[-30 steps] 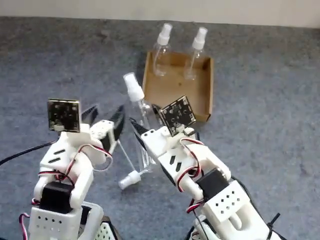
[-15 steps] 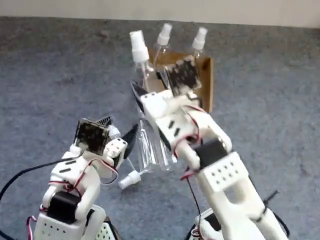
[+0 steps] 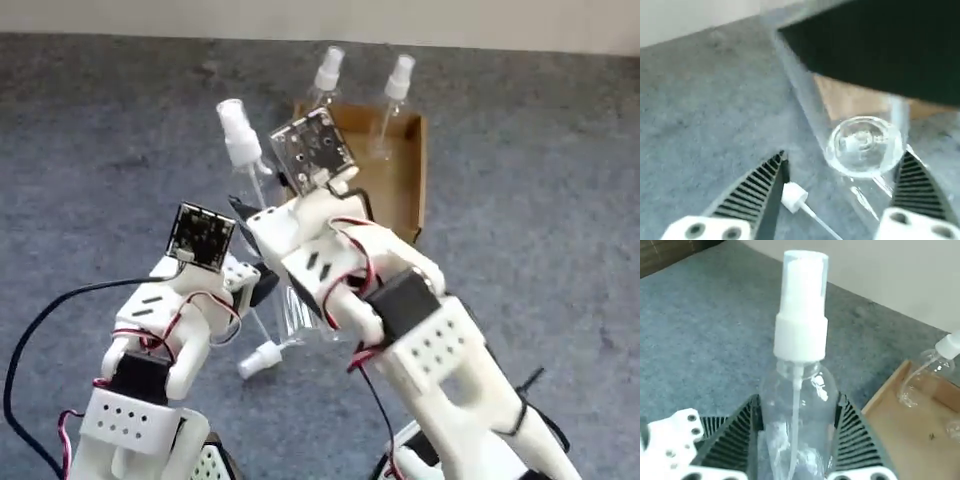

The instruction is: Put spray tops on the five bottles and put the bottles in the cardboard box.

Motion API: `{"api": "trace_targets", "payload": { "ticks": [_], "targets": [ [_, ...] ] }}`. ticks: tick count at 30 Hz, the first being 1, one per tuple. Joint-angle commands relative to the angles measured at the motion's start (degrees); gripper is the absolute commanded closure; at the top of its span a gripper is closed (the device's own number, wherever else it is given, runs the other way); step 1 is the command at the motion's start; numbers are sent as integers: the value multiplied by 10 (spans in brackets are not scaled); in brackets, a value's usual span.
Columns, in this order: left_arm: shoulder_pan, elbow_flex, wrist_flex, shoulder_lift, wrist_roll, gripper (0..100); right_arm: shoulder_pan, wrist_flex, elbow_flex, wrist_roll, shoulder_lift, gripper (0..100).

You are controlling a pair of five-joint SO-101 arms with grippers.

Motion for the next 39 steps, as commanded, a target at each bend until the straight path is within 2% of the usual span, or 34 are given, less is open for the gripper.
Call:
{"api": "trace_targets", "payload": {
  "ticks": [1,5,10,15,20,25,39],
  "targets": [
    [-19,-18,-36,14,0,734,-6,16,12,-2,-74,995],
    [-16,-16,-35,13,0,734,13,4,45,-1,-108,995],
    [-25,-17,-35,12,0,745,105,-81,47,31,-60,995],
    [-81,-13,-38,12,0,909,172,-178,46,45,62,995],
    [-90,-13,-38,12,1,988,181,-271,45,44,170,995],
    [-88,-12,-38,16,1,992,189,-366,45,47,246,995],
    [-87,-12,-38,17,1,992,196,-509,45,47,388,995]
  ]
}}
